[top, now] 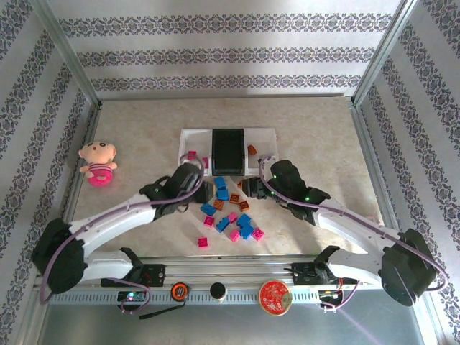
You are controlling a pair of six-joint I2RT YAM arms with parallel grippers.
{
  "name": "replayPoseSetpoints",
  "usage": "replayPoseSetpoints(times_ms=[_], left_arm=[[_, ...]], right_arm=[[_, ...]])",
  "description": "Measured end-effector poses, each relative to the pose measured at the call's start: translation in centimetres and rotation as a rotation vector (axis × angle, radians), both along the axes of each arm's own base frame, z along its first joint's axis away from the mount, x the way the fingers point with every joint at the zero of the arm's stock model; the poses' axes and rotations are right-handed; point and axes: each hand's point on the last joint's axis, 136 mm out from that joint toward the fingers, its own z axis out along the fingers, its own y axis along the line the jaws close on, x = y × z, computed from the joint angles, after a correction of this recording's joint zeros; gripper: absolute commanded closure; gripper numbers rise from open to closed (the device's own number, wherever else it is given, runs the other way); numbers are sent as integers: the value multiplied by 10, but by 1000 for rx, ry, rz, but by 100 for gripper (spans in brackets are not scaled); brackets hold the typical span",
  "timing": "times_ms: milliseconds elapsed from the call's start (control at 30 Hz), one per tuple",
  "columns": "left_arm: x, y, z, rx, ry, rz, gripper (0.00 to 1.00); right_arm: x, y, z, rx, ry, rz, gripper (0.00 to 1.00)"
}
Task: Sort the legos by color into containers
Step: Pick up the lego from the middle-left of the table, then place the lego in the container, then pick up the lego from the bottom-center of the table.
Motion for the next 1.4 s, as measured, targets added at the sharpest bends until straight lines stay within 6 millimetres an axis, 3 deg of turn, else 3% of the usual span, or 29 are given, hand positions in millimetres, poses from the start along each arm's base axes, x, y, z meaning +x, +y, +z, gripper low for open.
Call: replayPoseSetpoints(times_ms=[67,167,367,433,533,700,867,967,1067,1133,1400], left_arm=[[29,-19,16,-18,-35,-11,74],[68,-42,19,-18,-46,-22,75],[132,-55,-16,30,-10,9,74],[144,-55,-27,41,4,20,70],[157,-59,-32,45,6,25,56],[166,-71,-20,6,-9,9,34],[158,-74,-3,-41,-20,-17,23],[136,-66,18,-86,-40,-33,18],[108,-54,40,-137,-70,-45,0],[90,-46,48,-165,-89,-49,0],[24,-3,28,-177,-71,-37,0]], right_arm=[[-4,-6,-2,-1,-5,-14,38],[-11,-14,-8,-1,4,-34,37],[-25,-30,-19,-11,30,-67,37],[-29,-34,-22,-14,36,-76,36],[-34,-39,-25,-20,49,-83,34],[-40,-44,-28,-22,74,-92,34],[-50,-46,-37,-35,114,-75,34],[-60,-44,-47,-59,156,-45,34],[-74,-35,-58,-82,202,13,34],[-85,-27,-67,-104,235,62,35],[-120,1,-97,-236,341,228,34]])
